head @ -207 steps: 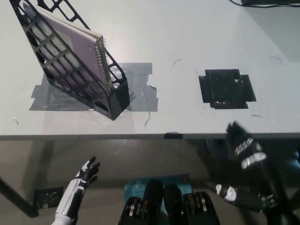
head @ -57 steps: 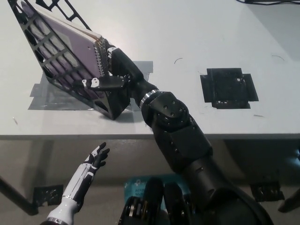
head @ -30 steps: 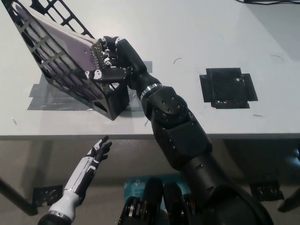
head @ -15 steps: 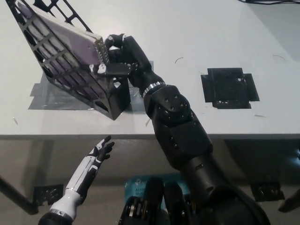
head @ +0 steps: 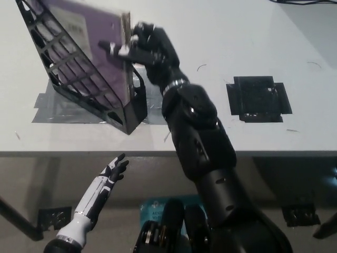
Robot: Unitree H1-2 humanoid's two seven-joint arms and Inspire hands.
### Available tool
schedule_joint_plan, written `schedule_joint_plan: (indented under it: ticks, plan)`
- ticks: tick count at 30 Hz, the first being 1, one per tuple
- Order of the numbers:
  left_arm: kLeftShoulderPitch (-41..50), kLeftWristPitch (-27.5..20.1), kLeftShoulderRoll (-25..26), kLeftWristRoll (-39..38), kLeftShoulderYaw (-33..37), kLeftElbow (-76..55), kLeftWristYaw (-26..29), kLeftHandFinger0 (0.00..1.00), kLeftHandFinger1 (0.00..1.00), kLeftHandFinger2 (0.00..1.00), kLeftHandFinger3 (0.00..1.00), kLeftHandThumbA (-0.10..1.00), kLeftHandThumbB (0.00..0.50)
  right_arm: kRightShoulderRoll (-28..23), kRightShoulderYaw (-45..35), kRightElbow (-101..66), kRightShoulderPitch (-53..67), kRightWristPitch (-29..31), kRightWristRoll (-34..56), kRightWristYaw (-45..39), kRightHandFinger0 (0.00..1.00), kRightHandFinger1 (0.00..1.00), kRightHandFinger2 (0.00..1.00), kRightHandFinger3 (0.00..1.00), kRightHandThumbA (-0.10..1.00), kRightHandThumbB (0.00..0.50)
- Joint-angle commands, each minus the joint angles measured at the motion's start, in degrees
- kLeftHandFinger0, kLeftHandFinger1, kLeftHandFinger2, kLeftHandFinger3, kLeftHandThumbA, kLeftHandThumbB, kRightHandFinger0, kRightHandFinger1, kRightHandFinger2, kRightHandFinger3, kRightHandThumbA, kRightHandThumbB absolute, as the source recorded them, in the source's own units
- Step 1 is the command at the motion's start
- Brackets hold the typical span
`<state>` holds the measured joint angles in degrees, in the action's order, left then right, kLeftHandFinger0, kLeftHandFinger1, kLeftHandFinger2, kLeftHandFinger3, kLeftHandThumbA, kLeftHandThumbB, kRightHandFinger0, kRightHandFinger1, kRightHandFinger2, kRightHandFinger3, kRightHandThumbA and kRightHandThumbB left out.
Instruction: A shelf with a book inside it is placed on the center of the desk infront of the robot. The robot uses its right hand to grab the book, take it out and hand it to a person.
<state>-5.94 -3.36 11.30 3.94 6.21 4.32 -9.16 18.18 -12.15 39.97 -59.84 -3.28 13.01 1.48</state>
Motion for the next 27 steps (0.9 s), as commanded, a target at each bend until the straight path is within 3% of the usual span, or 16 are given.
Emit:
schedule_joint_plan:
  ticks: [1, 9, 16, 22, 27]
  plan:
    - [-1.12, -0.87, 0.89, 1.14, 0.43, -0.61, -0.73, 1.00, 1.00, 1.00, 1.00, 1.00, 0.307, 1.97, -3.02, -4.89, -6.22, 0.05, 6.70, 1.96, 0.00, 0.00, 0.00, 0.00, 0.80, 0.000]
    - [-1.26, -0.89, 0.95, 1.24, 0.47, -0.74, -0.84, 1.00, 1.00, 1.00, 1.00, 1.00, 0.349, 2.47, -4.31, -6.65, -7.04, 0.64, 7.80, 3.76, 0.00, 0.00, 0.00, 0.00, 0.80, 0.000]
    - [-1.37, -2.42, 1.04, 1.48, 0.53, -0.06, -0.86, 1.00, 1.00, 1.00, 1.00, 1.00, 0.336, 2.47, -4.86, -9.89, -8.04, -0.16, 9.59, 5.24, 0.00, 0.00, 0.00, 0.00, 0.79, 0.000]
    - [-0.98, -2.11, 1.03, 1.61, 0.55, -0.43, -0.77, 1.00, 1.00, 1.00, 1.00, 1.00, 0.339, 1.43, -9.23, -13.16, -9.79, -3.54, 16.56, 6.95, 0.00, 0.00, 0.00, 0.00, 0.82, 0.000]
    - [-0.58, -1.90, 0.93, 1.76, 0.50, -0.66, -0.55, 1.00, 1.00, 1.00, 1.00, 1.00, 0.341, 0.01, -12.92, -13.78, -11.04, -4.55, 21.28, 7.47, 0.00, 0.00, 0.00, 0.00, 1.00, 0.000]
